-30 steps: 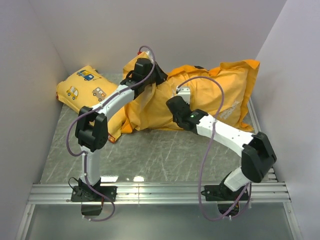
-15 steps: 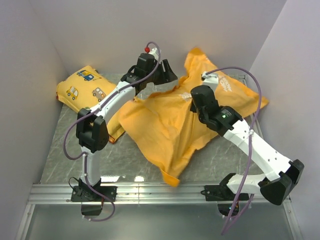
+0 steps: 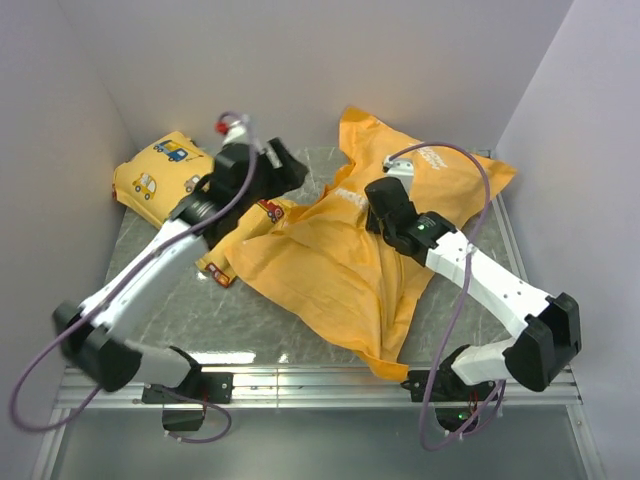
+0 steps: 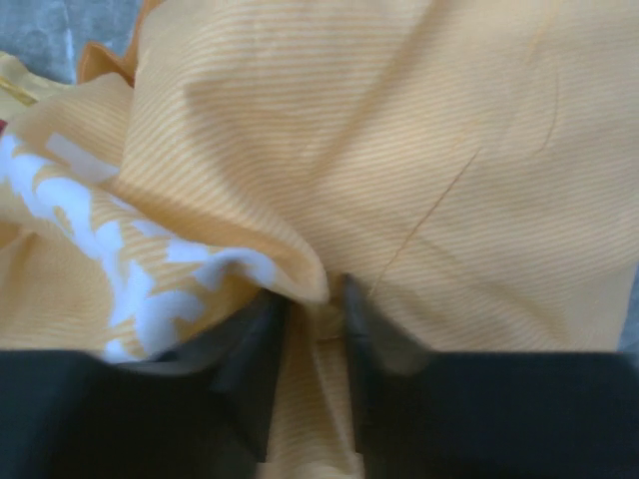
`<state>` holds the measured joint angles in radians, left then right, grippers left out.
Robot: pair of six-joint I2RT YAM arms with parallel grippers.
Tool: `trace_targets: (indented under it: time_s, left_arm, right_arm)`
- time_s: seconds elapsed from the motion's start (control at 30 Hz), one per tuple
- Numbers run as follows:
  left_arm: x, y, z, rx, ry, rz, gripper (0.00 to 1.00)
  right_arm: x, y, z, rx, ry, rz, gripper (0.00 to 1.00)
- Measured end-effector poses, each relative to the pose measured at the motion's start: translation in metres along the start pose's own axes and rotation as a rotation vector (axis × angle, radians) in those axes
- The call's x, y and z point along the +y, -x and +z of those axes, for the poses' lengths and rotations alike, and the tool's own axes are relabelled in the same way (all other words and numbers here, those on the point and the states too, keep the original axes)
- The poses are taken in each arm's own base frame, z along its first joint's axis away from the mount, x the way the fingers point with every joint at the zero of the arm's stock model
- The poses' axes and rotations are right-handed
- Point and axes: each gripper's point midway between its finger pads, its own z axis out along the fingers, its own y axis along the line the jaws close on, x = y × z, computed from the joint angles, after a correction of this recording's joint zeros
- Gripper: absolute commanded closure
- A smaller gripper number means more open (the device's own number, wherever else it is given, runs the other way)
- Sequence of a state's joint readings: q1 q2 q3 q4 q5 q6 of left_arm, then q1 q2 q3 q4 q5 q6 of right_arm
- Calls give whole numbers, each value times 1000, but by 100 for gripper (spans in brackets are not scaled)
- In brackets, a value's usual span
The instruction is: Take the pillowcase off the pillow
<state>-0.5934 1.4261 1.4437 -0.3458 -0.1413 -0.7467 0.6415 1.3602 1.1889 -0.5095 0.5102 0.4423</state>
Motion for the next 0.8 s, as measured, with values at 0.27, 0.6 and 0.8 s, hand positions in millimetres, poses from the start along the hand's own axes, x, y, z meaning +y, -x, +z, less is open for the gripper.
trace_targets:
  time_s: [0.27,0.6,0.8]
  left_arm:
    - [63,-23,-87,-98,124,-173,19]
    - [118,-150,-104,134,185,-282,12]
    - [112,-186,-100,214,149,-298,13]
  right_arm:
    - [1,31,-44,-100,113,-5,23]
    - [70,18,-109,-143,418,-243,21]
    - [101,-43,-88,-3,429,-467,21]
